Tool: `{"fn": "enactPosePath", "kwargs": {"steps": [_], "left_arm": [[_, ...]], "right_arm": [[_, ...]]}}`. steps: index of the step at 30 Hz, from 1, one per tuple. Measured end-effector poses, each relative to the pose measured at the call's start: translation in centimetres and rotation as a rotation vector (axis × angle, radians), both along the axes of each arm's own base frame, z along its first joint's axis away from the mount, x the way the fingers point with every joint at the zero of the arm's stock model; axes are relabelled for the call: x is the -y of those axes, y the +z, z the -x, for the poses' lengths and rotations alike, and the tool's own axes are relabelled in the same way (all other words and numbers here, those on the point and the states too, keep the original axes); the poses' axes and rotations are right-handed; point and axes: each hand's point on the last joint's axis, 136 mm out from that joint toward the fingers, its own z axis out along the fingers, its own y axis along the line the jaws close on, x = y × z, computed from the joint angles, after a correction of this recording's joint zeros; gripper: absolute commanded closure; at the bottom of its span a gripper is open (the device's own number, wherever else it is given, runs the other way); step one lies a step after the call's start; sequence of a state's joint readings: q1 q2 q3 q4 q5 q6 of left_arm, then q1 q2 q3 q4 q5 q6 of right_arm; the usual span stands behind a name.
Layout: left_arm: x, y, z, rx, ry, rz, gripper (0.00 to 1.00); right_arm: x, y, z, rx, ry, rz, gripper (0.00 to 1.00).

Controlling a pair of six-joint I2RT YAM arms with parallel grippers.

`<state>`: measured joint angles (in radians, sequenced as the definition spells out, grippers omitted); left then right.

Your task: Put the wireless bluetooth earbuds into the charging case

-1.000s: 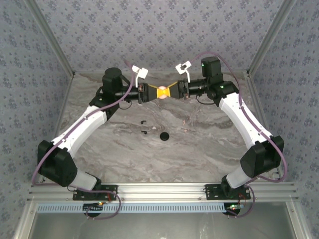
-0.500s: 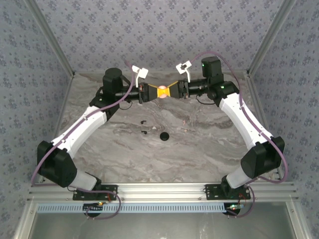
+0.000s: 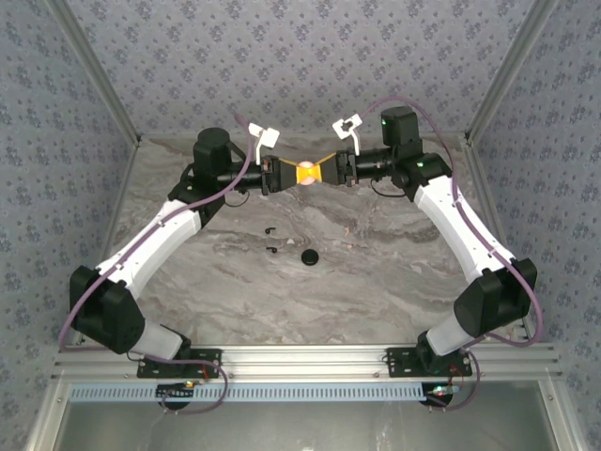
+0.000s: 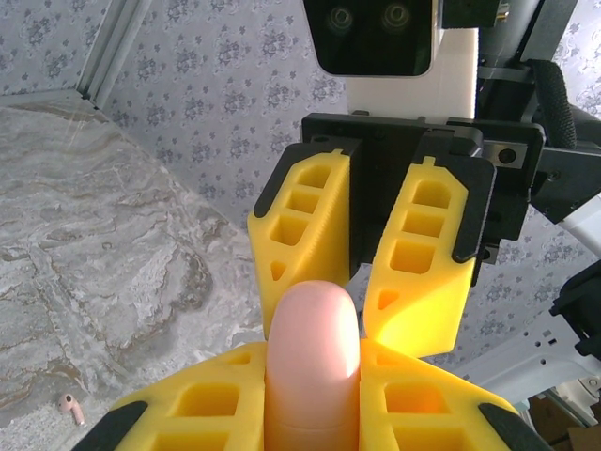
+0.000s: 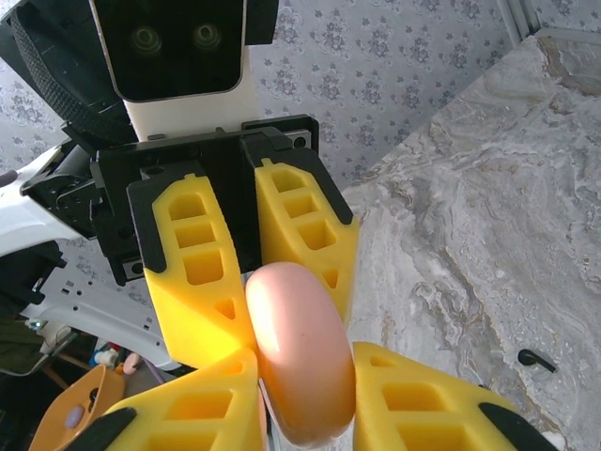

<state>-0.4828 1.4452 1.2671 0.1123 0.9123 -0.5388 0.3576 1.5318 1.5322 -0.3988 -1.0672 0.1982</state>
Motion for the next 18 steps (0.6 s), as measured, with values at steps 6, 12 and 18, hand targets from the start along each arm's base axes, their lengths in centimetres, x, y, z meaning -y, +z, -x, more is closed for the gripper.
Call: {"fn": "enactPosePath", "kwargs": {"steps": [6, 12, 18], "left_arm": [[0.0, 0.3, 0.1, 0.009, 0.002, 0.004, 0.86], [-0.2, 0.5, -0.1, 0.007, 0.025, 0.008, 0.63], [-0.4, 0.7, -0.5, 0.006, 0.059, 0.032, 0.58]], "right_arm": [[0.1, 0.3, 0.0, -0.002, -0.005, -0.007, 0.89], [0.4, 0.6, -0.2, -0.008, -0.031, -0.019, 0.9], [1.0, 1.6, -0.7, 0.006, -0.075, -0.038, 0.9]]}}
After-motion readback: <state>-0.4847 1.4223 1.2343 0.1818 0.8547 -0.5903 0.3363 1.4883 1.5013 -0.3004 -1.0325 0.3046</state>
